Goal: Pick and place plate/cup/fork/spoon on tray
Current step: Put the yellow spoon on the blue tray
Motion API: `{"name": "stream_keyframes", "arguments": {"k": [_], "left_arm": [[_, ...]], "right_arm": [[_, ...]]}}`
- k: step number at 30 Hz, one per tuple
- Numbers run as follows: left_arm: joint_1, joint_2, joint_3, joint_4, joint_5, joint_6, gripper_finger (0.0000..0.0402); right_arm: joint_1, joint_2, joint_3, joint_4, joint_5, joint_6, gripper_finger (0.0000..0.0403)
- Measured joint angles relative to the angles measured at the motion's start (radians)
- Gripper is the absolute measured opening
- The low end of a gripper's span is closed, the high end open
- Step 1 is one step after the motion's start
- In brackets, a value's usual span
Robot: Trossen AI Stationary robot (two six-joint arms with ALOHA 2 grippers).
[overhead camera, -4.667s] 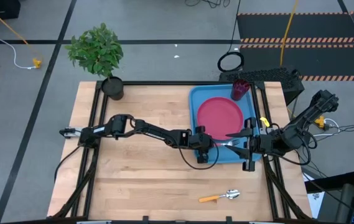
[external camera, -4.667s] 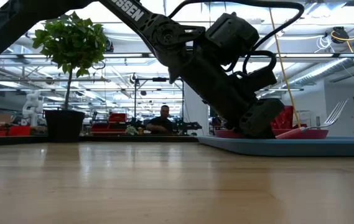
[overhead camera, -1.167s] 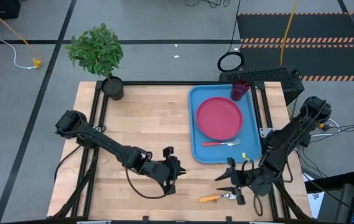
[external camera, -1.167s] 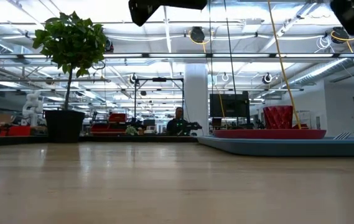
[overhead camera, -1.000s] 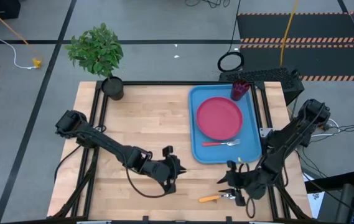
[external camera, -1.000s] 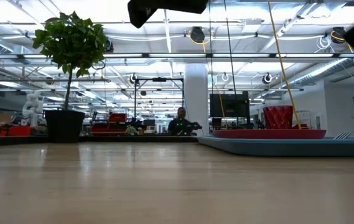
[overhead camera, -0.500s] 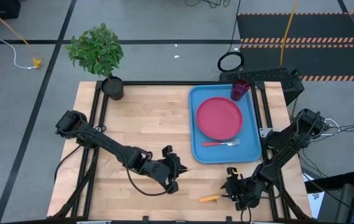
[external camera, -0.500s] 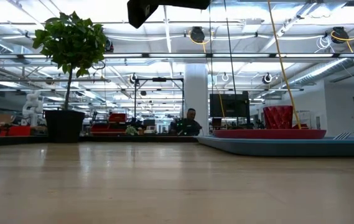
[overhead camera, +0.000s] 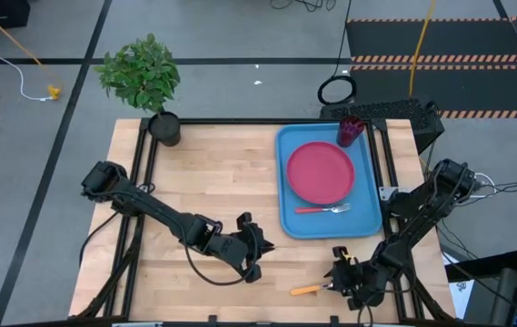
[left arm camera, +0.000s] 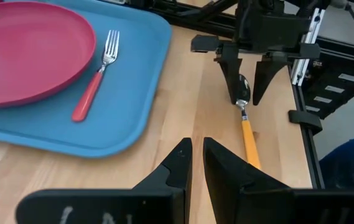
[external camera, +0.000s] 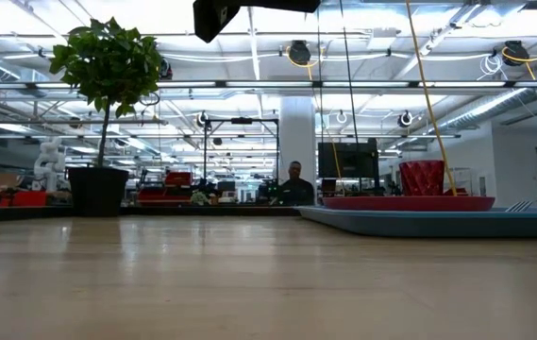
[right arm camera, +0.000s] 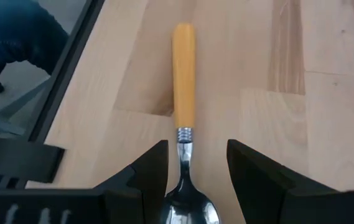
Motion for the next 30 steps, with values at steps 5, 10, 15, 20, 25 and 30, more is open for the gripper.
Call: {"name": "stream_keyframes", "arguments": {"k": [5,10,15,20,25,30], "left_arm": [[0.000,0.000,0.000,0.000,0.000,0.004,0.0040],[0.000,0.000,0.000,0.000,-0.002,0.022,0.0040],[0.007,0.000,0.000,0.000,-0.011,0.037,0.0040],[0.023,0.000,0.000,0.004,-0.014,0.050,0.0040],[0.034,0.000,0.000,0.007,-0.014,0.050,0.0040],[0.035,0.000,0.000,0.007,-0.014,0.050,0.0040]], "right_arm": [[-0.003,0.045,0.000,0.019,-0.002,-0.014,0.0155],[-0.011,0.116,0.007,0.071,-0.032,-0.043,0.0155],[-0.011,0.132,0.025,0.039,-0.022,-0.045,0.0141],[-0.011,0.133,0.025,0.038,-0.022,-0.043,0.0089],[-0.011,0.134,0.025,0.038,-0.021,-0.012,0.0028],[-0.011,0.126,0.023,0.041,-0.025,-0.010,0.0011]]}}
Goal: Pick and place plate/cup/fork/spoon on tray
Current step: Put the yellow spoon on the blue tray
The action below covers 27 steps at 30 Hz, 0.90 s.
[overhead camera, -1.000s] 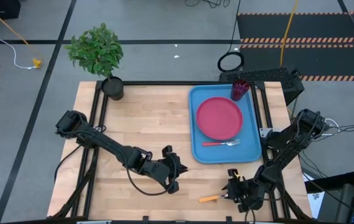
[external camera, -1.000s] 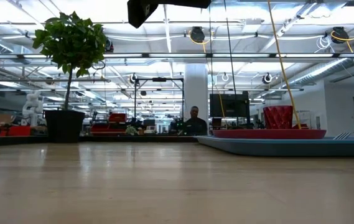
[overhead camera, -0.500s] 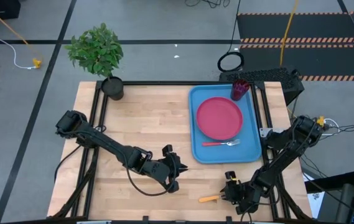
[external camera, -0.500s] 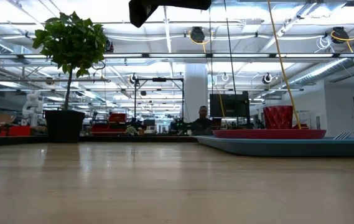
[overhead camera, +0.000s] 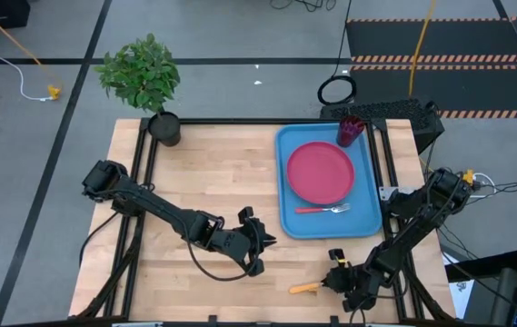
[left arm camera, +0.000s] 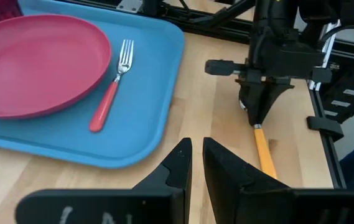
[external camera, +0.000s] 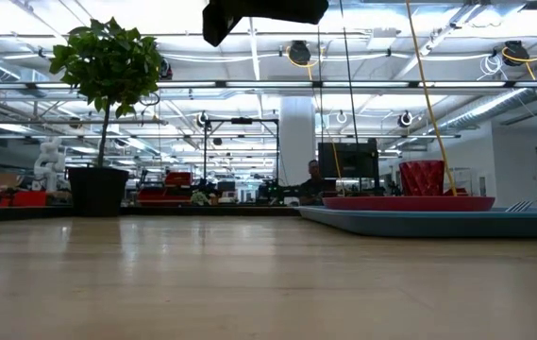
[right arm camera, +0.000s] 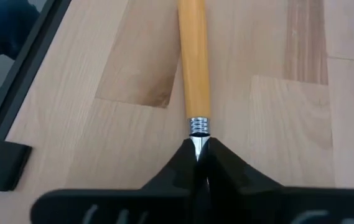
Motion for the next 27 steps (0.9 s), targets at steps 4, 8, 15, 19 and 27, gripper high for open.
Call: {"name": "stream_keyframes", "arguments": {"k": [4,8,15,19,27], "left_arm": [[0.000,0.000,0.000,0.000,0.000,0.000,0.0040],[0.000,0.000,0.000,0.000,0.000,0.000,0.0040],[0.000,0.000,0.000,-0.010,0.001,0.009,0.0040],[0.000,0.000,0.000,-0.019,0.001,0.017,0.0040],[0.006,0.000,0.000,-0.022,0.002,0.029,0.0040]], "right_arm": [[0.000,-0.034,-0.002,-0.016,-0.015,0.008,0.0015],[0.000,-0.092,-0.003,-0.034,-0.011,-0.048,0.0006],[-0.005,-0.210,-0.002,-0.144,0.070,-0.102,0.0005],[-0.020,-0.267,-0.002,-0.209,0.111,-0.117,0.0006],[-0.082,-0.335,-0.002,-0.366,0.179,-0.168,0.0006]]}}
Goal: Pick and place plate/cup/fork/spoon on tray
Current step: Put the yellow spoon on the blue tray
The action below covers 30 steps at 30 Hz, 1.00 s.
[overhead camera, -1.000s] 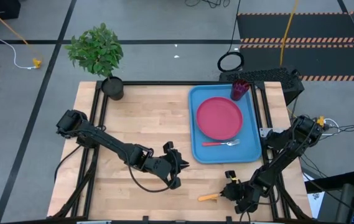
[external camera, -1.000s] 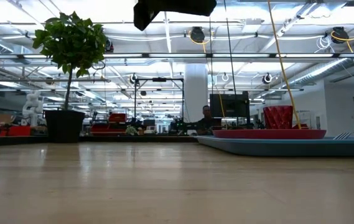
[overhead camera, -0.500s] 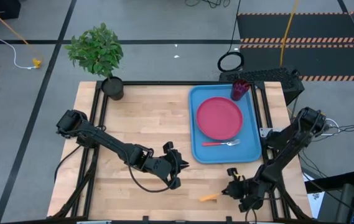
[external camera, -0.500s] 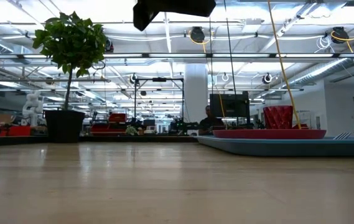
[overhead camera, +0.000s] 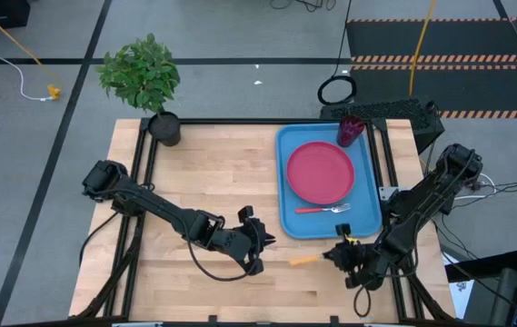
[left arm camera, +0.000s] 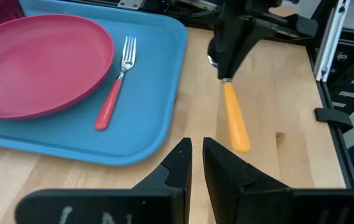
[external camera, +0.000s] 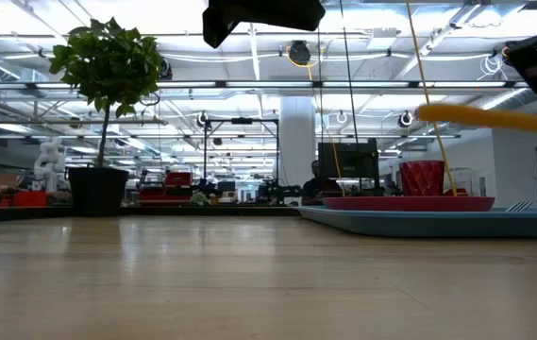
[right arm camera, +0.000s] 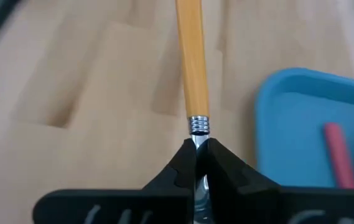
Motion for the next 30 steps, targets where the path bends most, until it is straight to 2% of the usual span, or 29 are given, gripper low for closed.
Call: {"name": "stream_keyframes", "arguments": {"k": [7,16,26,30], "left_arm": [[0.035,0.000,0.000,0.000,0.001,0.007,0.0040],[0.085,0.000,0.000,-0.001,0.001,0.031,0.0040],[0.120,0.000,0.000,-0.001,0.001,0.059,0.0040],[0.128,0.000,0.000,-0.001,0.001,0.063,0.0040]], "right_arm": [[-0.093,-0.045,0.000,-0.124,0.000,-0.071,0.0006],[-0.220,-0.065,-0.002,-0.271,-0.003,-0.075,0.0006],[-0.336,-0.065,-0.077,-0.258,-0.102,-0.075,0.0006],[-0.359,-0.065,-0.107,-0.198,-0.144,-0.075,0.0006]]}}
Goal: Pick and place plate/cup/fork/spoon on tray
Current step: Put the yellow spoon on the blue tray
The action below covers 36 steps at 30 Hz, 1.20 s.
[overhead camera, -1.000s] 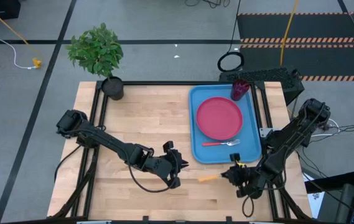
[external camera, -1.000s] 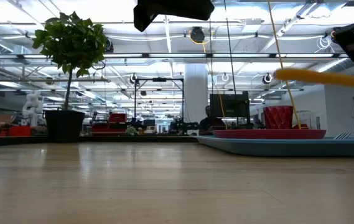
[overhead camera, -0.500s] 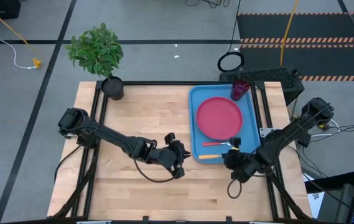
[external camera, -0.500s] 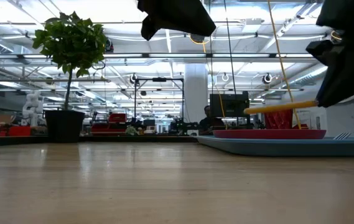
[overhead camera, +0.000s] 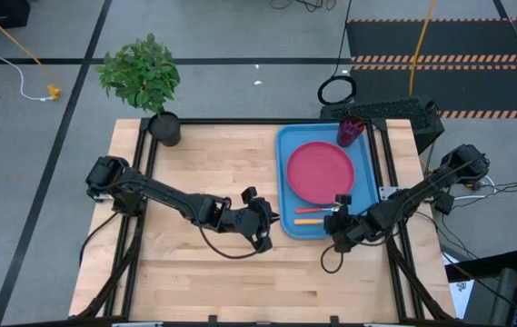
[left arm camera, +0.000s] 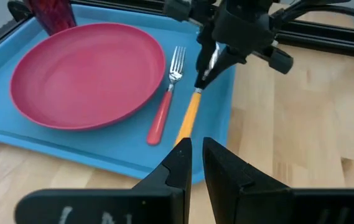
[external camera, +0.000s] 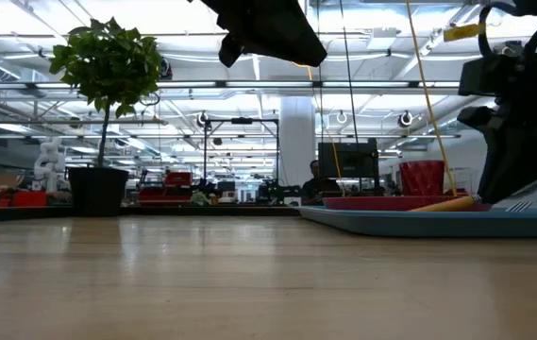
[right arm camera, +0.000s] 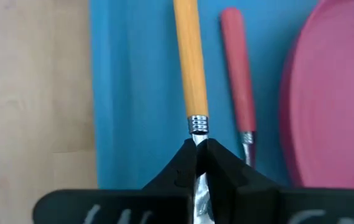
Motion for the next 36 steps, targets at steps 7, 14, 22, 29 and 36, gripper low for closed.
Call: {"name": "stream_keyframes", "arguments": {"k": [7,14,22,29,36], "left_arm": [[0.003,0.000,0.000,0.000,0.000,0.015,0.0040],[0.003,0.000,0.000,0.001,0.000,0.019,0.0040],[0.003,0.000,0.000,0.001,0.000,0.017,0.0040],[0.003,0.000,0.000,0.002,0.000,0.016,0.0040],[0.003,0.000,0.000,0.002,0.000,0.016,0.0040]], "right_arm": [[-0.003,0.000,-0.036,0.066,-0.019,-0.007,0.0005],[-0.003,0.000,-0.036,0.071,-0.019,-0.007,0.0005],[-0.003,0.000,-0.036,0.072,-0.019,0.008,0.0006],[-0.003,0.000,-0.036,0.070,-0.016,0.008,0.0006],[-0.003,0.000,-0.036,0.071,-0.019,0.027,0.0009]]}}
